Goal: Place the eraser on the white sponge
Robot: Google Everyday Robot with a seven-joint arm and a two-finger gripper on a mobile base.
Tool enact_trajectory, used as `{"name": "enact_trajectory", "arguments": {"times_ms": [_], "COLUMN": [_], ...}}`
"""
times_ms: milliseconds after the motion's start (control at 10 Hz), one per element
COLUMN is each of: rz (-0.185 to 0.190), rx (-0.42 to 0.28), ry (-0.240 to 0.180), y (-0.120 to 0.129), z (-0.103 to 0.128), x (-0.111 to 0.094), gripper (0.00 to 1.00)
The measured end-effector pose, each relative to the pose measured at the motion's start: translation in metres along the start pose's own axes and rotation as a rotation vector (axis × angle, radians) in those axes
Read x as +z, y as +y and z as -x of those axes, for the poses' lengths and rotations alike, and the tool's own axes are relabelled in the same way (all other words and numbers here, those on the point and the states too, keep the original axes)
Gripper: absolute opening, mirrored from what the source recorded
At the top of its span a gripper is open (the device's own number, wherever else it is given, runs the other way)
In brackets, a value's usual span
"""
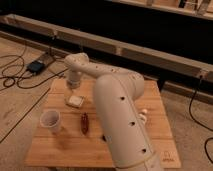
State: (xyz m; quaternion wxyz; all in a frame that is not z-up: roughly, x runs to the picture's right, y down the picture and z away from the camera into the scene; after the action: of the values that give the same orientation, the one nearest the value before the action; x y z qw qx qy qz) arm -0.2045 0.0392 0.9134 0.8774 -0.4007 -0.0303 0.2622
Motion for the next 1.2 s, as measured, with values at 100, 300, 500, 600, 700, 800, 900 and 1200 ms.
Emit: {"name": "enact_trajectory", "arguments": {"times_ms": [100, 300, 500, 600, 700, 800, 900, 1200], "rz": [-0.022, -0.074, -0.122, -0.137, -0.153, -0.168, -0.182, -0.210], "rx": [0.011, 0.043, 0.072, 0.084, 0.107, 0.133, 0.163, 0.282], "ry": [0.011, 0.029, 0.038, 0.042, 0.049, 0.057, 0.065, 0.097], "y": [-0.001, 0.002, 0.017, 0.026, 0.039, 0.051, 0.063, 0.090], "z": [-0.007, -0.024, -0.043, -0.052, -0.066, -0.081, -0.097, -0.155], "x": [-0.009, -0.032, -0.052, -0.058, -0.063, -0.066, -0.068, -0.070], "gripper": [0.74, 0.74, 0.74, 0.74, 0.74, 0.74, 0.74, 0.74]}}
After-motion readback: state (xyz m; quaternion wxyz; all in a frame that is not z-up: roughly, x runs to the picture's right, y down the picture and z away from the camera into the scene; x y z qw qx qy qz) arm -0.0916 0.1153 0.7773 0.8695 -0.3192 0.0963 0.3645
